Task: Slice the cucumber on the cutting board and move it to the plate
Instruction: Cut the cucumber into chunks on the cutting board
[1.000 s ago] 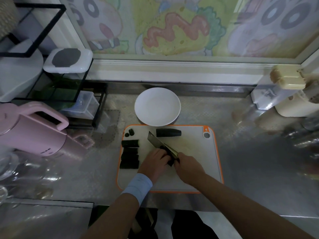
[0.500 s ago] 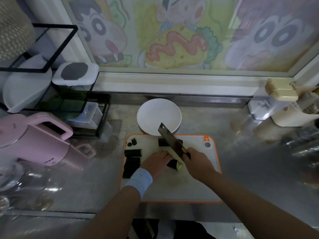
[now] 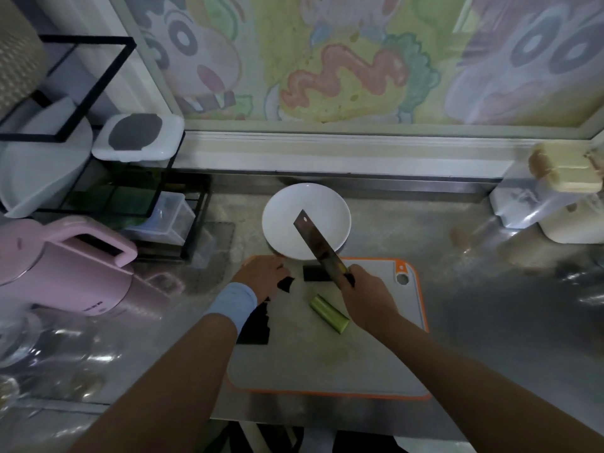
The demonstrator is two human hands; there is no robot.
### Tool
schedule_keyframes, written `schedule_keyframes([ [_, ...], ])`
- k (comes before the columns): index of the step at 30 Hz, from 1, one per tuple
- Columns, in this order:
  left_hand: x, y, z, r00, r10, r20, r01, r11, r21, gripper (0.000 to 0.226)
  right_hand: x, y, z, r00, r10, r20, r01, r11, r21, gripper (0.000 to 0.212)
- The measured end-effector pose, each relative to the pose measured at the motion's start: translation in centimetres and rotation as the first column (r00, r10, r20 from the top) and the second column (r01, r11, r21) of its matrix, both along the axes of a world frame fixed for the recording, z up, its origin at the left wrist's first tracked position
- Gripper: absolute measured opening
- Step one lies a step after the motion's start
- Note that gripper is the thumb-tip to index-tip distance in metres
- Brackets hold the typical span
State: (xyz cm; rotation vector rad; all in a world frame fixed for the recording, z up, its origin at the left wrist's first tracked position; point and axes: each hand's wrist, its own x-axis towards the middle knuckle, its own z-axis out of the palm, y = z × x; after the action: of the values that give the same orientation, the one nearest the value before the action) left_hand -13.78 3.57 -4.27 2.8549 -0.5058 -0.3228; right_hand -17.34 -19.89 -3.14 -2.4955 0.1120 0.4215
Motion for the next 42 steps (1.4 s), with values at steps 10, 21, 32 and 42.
schedule_keyframes([
  [10,-2.8,-2.7,-1.8,0.970,-0.199,0.142,0.200,0.980,0.007,0.022,1.1,-1.0,-0.2,1.000,0.012,0.022,-0.012,1.000,-0.004,0.023],
  [21,-4.4,-8.0,-2.5,0.939,-0.337,-0.068,0.343,0.923,0.176,0.042,-0.6,-3.7,0.4,0.999,-0.022,0.027,0.024,0.997,-0.077,0.021],
  [32,1.7,-17.8,-0.8,0.970,-0.230,-0.075,0.238,0.964,0.118,0.032,2.2,-9.8,2.4,0.985,-0.133,0.106,0.143,0.986,-0.090,0.023],
  [42,3.5,-18.5,-2.1,0.994,-0.101,-0.038,0.103,0.992,0.067,0.036,3.2,-11.5,0.2,0.998,-0.065,0.026,0.067,0.991,-0.112,0.023],
])
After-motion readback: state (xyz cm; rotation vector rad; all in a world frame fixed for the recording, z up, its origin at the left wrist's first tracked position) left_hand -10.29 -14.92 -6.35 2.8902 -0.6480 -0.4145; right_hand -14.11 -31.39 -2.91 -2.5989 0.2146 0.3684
